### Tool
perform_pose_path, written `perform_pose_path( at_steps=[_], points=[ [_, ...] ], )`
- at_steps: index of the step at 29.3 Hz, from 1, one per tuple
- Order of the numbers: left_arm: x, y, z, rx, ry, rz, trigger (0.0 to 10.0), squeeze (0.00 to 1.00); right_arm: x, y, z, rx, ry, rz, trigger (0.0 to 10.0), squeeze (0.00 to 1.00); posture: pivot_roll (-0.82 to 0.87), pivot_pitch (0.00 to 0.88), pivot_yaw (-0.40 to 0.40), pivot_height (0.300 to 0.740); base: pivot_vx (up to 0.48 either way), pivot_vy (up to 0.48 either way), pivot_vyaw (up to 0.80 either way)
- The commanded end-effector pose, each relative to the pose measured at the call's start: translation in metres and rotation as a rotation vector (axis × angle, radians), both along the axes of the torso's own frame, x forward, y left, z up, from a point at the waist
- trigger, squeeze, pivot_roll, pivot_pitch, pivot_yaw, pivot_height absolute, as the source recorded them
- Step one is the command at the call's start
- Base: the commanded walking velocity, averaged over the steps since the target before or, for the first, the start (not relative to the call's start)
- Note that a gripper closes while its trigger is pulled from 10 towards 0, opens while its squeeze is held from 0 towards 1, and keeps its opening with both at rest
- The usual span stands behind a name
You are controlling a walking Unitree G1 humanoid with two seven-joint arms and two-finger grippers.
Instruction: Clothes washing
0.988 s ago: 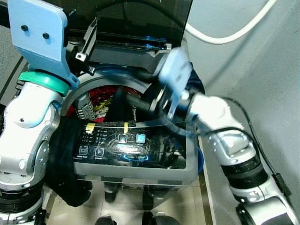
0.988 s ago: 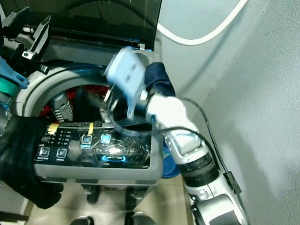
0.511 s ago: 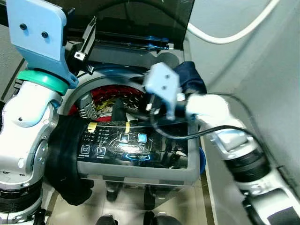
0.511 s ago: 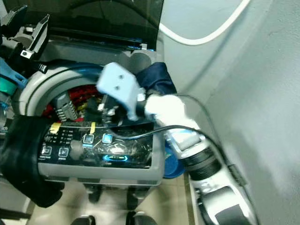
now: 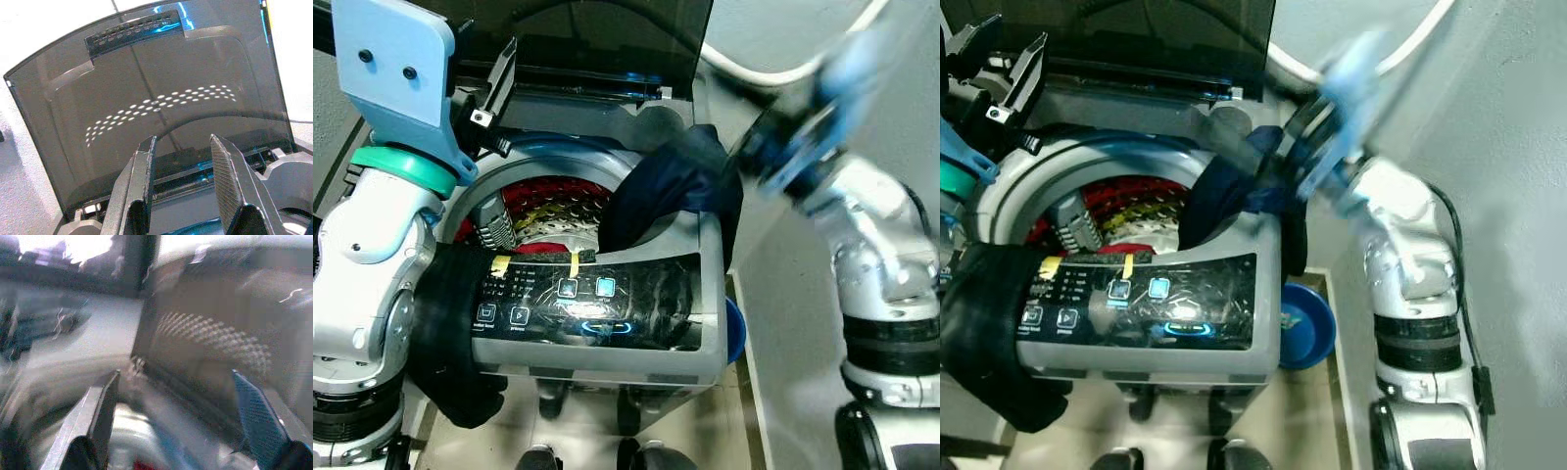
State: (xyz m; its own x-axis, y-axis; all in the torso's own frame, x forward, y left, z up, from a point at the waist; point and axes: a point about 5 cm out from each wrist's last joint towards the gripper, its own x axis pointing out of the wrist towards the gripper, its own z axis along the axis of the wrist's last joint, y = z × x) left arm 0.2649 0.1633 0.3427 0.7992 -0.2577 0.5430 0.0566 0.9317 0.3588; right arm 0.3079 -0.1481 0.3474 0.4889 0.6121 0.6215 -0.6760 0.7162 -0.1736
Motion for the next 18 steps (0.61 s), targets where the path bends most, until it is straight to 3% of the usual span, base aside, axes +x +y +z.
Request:
perform_pose_path(
  at_steps=[1,2,4,7,12,14,17,18],
  points=[
    [-0.001,0.000,-0.002,0.006,0.007,-0.005,10.0,0.00,-0.004,-0.007,0.007,0.087,-0.012,0.002,10.0,0.00,0.13,0.118,0.037,0.740,0.000,0.000,0.00],
    [-0.001,0.001,-0.002,0.009,0.009,-0.004,10.0,0.00,-0.006,-0.014,0.014,0.228,-0.011,0.039,10.0,0.00,0.13,0.118,0.039,0.740,0.000,0.000,0.00],
    [0.000,0.002,-0.002,0.014,0.012,-0.003,10.0,0.00,-0.009,-0.017,0.018,0.357,-0.006,0.116,10.0,0.00,0.13,0.118,0.041,0.740,0.000,0.000,0.00],
    [0.000,0.002,-0.002,0.014,0.012,-0.003,10.0,0.00,-0.009,-0.017,0.018,0.357,-0.006,0.116,10.0,0.00,0.13,0.118,0.041,0.740,0.000,0.000,0.00],
    [-0.001,0.001,-0.002,0.046,-0.004,0.006,10.0,0.00,-0.011,0.001,0.009,0.348,0.032,0.216,10.0,0.00,0.13,0.117,0.035,0.740,0.000,0.000,0.00],
    [-0.004,-0.004,-0.004,0.104,-0.023,0.005,10.0,0.00,-0.009,0.015,0.000,0.357,0.087,0.252,10.0,0.00,0.13,0.117,0.032,0.740,0.000,0.000,0.00],
    [-0.005,-0.006,-0.006,0.124,-0.022,0.000,10.0,0.00,-0.008,0.023,-0.005,0.352,0.113,0.259,10.0,0.00,0.13,0.117,0.032,0.740,0.000,0.000,0.00],
    [-0.006,-0.007,-0.009,0.126,-0.012,-0.004,10.0,0.00,-0.008,0.033,-0.012,0.327,0.138,0.260,10.0,0.00,0.14,0.114,0.029,0.740,0.000,0.000,0.00]
  ],
)
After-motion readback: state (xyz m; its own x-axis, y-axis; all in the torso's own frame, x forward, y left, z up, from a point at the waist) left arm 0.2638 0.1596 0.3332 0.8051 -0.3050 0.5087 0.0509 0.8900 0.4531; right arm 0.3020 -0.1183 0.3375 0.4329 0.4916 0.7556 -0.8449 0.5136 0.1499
